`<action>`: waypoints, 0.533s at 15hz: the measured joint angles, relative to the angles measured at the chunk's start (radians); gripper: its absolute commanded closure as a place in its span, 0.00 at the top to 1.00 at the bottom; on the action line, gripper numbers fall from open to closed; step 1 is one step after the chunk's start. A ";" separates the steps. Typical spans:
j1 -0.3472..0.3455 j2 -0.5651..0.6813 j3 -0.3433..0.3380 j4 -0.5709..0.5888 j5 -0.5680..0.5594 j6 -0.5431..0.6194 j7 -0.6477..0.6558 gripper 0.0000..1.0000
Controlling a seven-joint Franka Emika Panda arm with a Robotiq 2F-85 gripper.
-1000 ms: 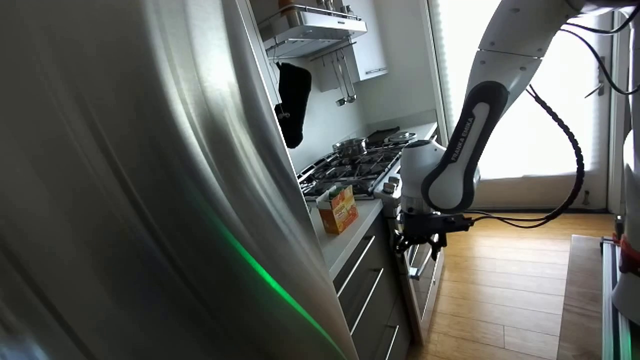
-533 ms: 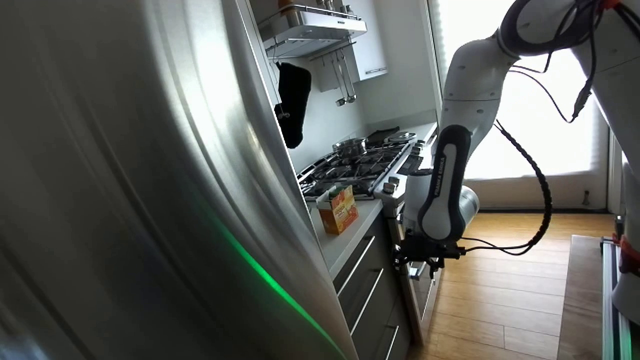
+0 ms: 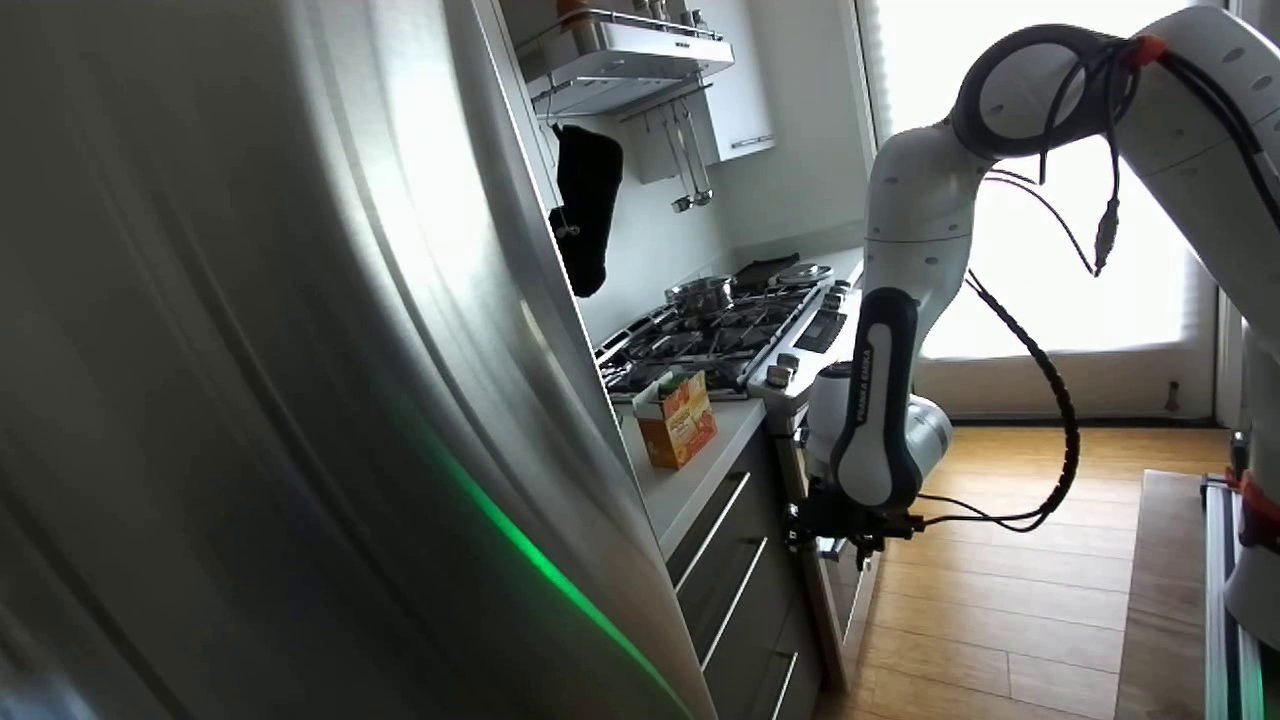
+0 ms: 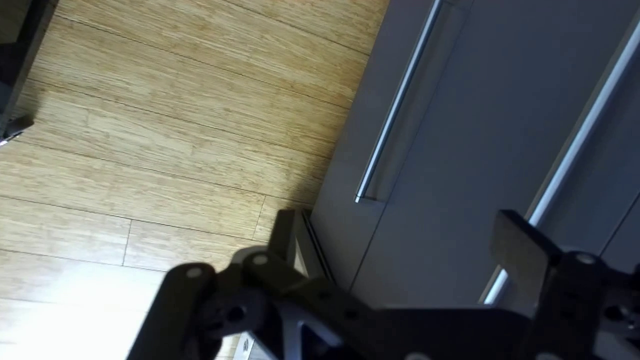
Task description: Open the second drawer fully
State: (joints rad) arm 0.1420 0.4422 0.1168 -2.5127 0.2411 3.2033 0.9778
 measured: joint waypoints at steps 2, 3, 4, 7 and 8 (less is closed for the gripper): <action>0.022 0.007 -0.026 0.010 0.023 0.015 -0.001 1.00; 0.043 0.021 -0.049 0.022 0.038 0.038 -0.001 1.00; 0.057 0.042 -0.064 0.036 0.056 0.067 -0.001 1.00; 0.100 0.137 -0.092 0.090 0.138 0.162 0.005 1.00; 0.115 0.174 -0.098 0.110 0.168 0.196 0.007 1.00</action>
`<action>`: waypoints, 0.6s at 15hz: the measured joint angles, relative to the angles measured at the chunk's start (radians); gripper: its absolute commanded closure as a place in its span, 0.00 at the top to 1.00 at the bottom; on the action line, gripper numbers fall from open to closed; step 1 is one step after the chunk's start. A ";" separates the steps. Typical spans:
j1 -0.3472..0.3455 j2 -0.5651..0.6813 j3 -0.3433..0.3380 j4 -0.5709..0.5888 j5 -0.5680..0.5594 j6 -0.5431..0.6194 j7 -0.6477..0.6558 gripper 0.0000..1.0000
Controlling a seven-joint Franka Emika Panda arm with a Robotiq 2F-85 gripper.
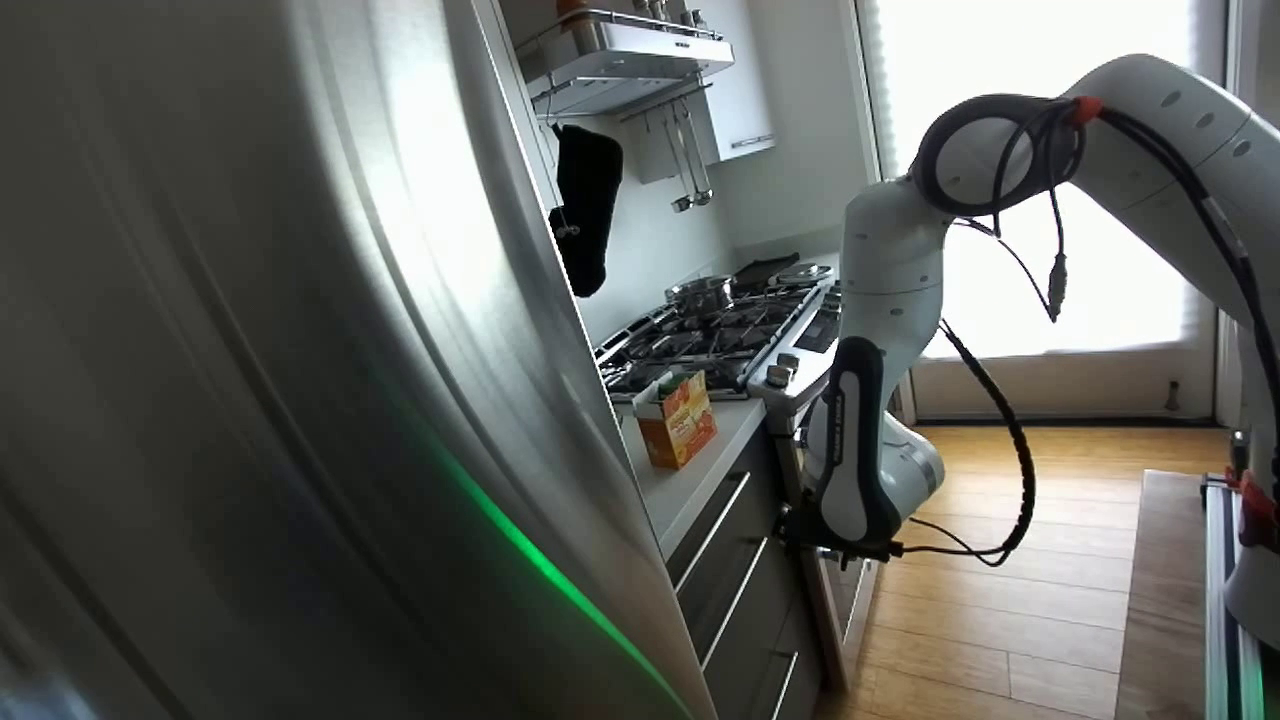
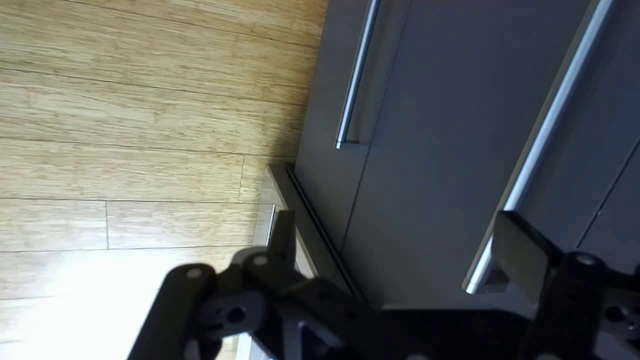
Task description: Open the second drawer fully
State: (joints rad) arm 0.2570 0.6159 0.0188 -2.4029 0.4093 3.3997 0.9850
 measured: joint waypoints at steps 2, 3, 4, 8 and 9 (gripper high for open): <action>0.021 0.069 -0.001 0.043 0.051 0.074 0.003 1.00; 0.025 0.102 0.001 0.067 0.068 0.102 0.003 1.00; 0.023 0.132 0.008 0.093 0.072 0.128 0.003 1.00; -0.030 0.236 0.082 0.197 0.043 0.245 0.001 1.00; -0.051 0.259 0.105 0.221 0.027 0.271 0.001 1.00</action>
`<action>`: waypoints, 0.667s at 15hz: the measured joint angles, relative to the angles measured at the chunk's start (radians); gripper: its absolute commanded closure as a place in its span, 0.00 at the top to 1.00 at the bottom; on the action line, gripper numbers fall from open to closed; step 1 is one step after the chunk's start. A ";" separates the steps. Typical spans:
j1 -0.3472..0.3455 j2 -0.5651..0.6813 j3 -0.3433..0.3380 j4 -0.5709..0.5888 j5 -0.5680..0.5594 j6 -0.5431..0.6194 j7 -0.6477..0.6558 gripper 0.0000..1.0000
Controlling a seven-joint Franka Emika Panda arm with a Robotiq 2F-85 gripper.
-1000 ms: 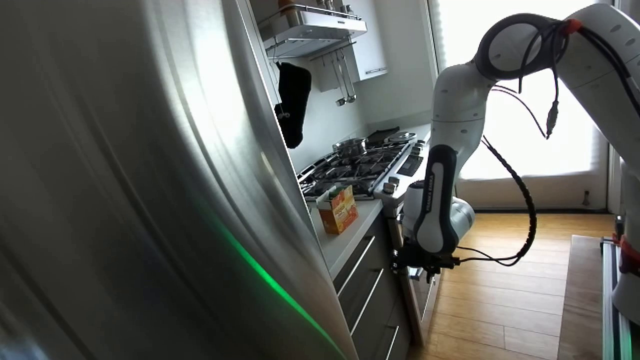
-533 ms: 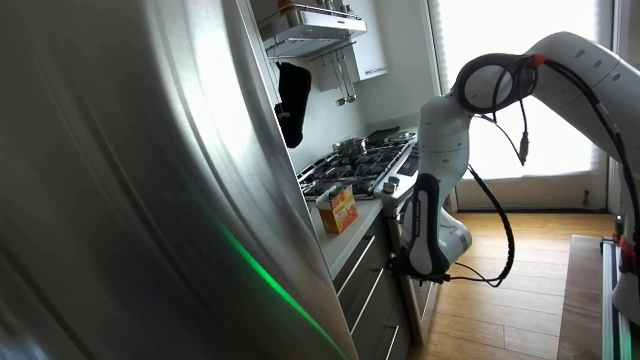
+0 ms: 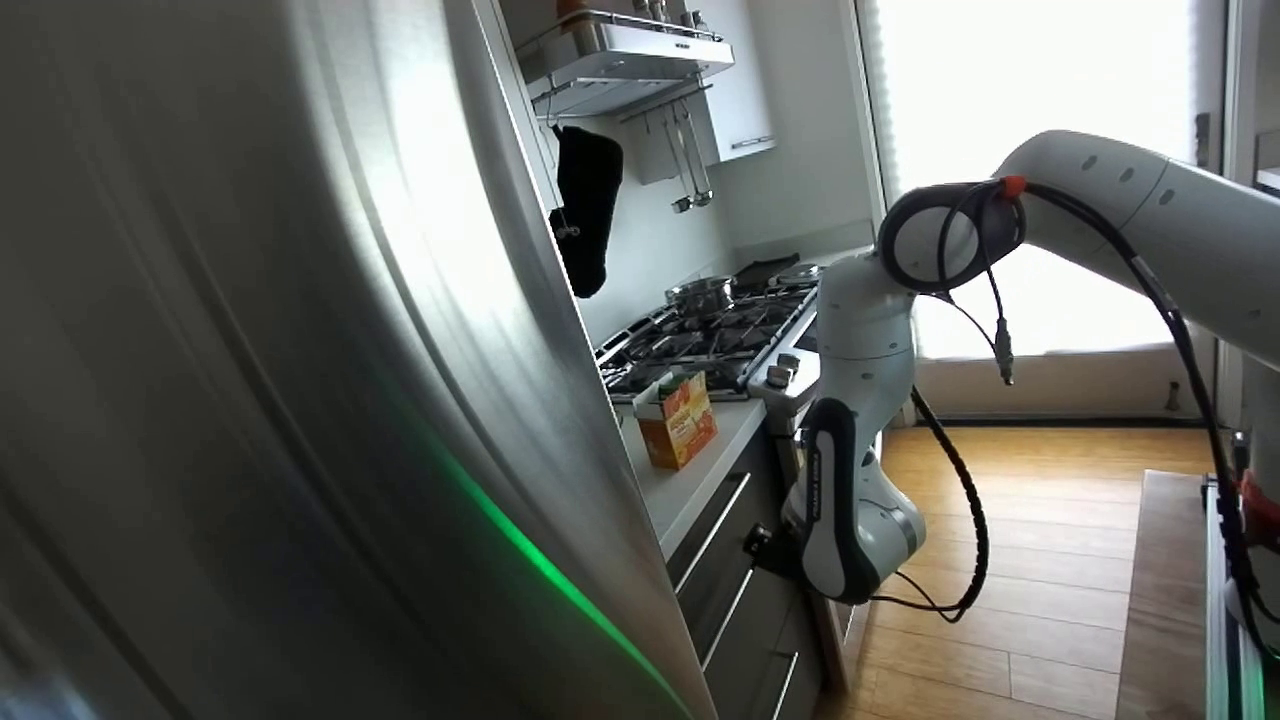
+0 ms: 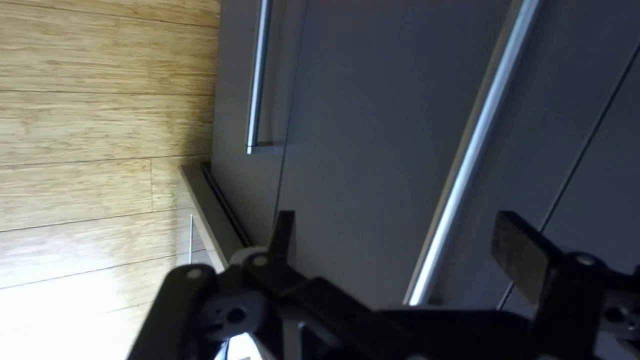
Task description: Open the second drawer fully
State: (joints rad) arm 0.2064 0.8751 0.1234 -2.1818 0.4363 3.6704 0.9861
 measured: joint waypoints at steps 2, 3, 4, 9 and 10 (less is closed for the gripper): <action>-0.031 0.034 0.027 0.036 -0.018 0.015 0.000 1.00; -0.038 0.043 0.031 0.046 -0.022 0.017 0.000 1.00; -0.042 0.047 0.032 0.050 -0.025 0.017 0.000 1.00; -0.044 0.050 0.034 0.063 0.001 0.010 -0.009 1.00; -0.044 0.052 0.034 0.070 0.006 0.006 -0.009 1.00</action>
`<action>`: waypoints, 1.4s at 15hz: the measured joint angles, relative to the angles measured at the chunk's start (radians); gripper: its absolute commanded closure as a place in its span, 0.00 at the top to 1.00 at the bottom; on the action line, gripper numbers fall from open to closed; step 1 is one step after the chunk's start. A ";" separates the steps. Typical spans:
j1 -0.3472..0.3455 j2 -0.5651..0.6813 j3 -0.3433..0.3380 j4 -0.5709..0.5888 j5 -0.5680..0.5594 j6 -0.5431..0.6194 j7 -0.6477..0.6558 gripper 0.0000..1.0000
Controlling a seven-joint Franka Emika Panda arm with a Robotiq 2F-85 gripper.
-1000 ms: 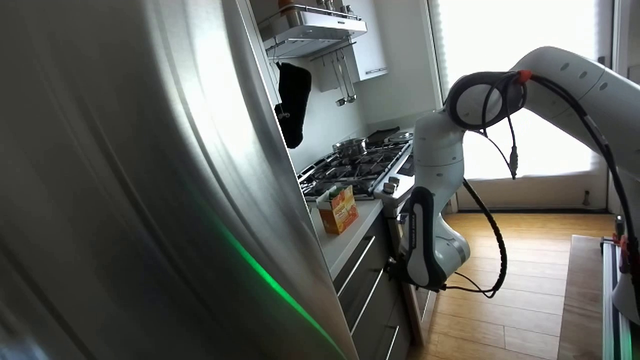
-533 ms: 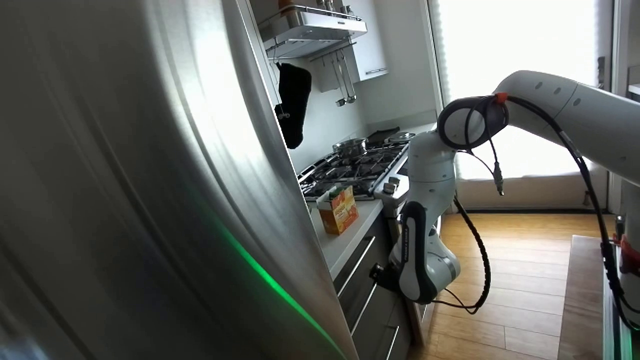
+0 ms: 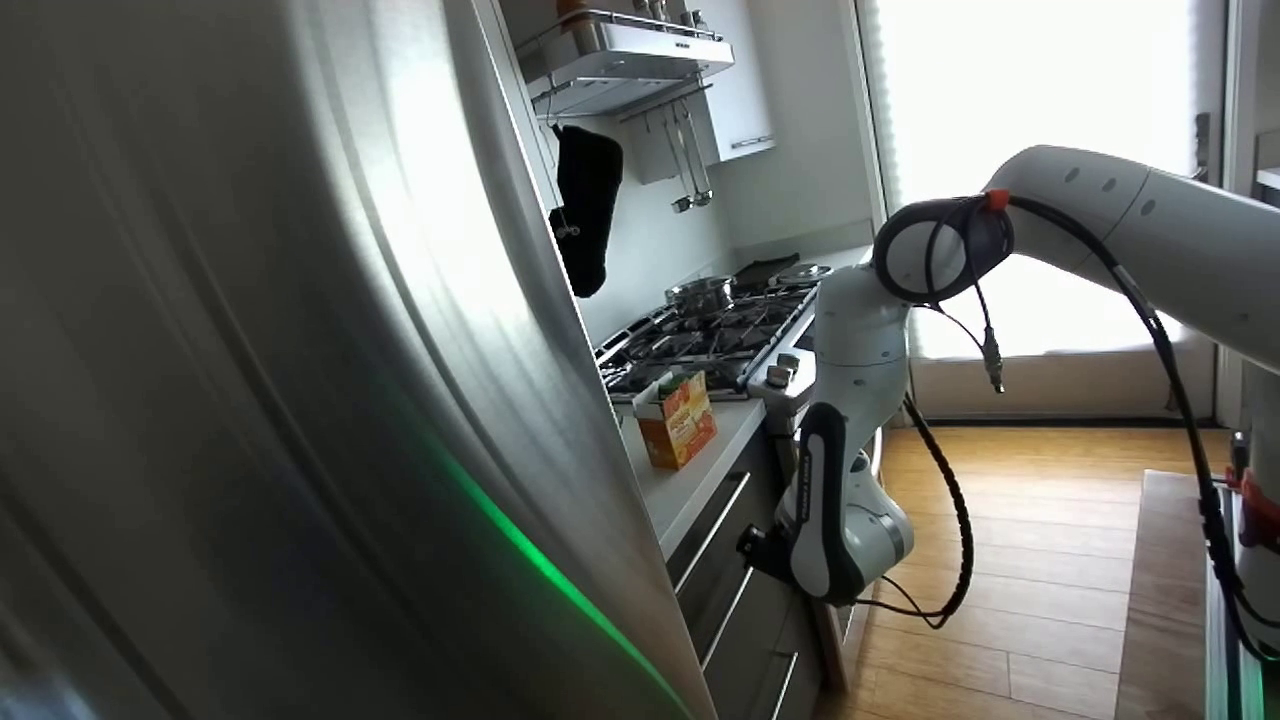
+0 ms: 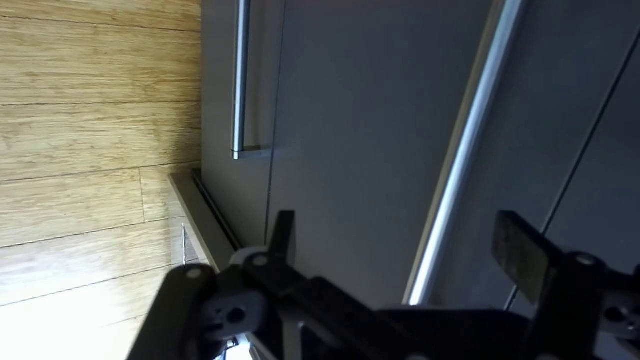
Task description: Open the second drawer fully
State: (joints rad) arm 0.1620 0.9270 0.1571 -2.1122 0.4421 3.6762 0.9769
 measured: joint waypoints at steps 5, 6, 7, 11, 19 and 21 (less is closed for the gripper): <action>-0.007 0.035 0.000 0.057 0.001 -0.016 -0.001 1.00; -0.010 0.043 0.000 0.068 0.001 -0.026 -0.002 1.00; -0.012 0.051 0.000 0.078 0.001 -0.032 -0.003 1.00; -0.022 0.082 0.002 0.117 0.000 -0.046 -0.016 1.00; -0.053 0.132 0.021 0.199 -0.001 -0.132 -0.040 1.00; -0.060 0.134 0.022 0.217 -0.002 -0.179 -0.047 1.00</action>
State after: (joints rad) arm 0.1020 1.0612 0.1793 -1.8948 0.4406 3.4973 0.9295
